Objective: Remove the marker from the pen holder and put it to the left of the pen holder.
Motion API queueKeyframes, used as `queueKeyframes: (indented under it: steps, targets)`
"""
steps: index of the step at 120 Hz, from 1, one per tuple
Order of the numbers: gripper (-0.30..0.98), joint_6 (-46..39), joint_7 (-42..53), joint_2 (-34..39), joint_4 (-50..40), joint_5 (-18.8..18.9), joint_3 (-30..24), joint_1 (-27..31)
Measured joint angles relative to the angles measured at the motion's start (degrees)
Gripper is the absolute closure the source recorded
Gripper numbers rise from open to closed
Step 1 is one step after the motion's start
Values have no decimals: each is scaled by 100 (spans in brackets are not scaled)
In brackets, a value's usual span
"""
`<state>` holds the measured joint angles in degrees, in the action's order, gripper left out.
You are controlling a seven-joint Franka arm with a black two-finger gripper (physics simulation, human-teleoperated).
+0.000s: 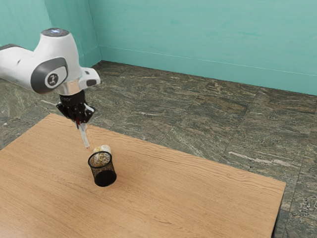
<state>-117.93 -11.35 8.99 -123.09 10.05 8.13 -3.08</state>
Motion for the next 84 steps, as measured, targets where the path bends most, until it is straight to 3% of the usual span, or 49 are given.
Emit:
queueKeyframes:
  steps: [11, 25, 45, 59, 84]
  targets:
    - [75, 134, 22, 18, -56, 10, -1, 631]
    - [75, 400, 109, -467, -206, -5, -2, 713]
    - [74, 1691, 393, -1434, 506, -318, 10, 768]
    - [73, 2320, 643, -2102, 756, -518, 20, 1283]
    - [32, 2824, 1016, -2230, 966, -717, 14, 1310]
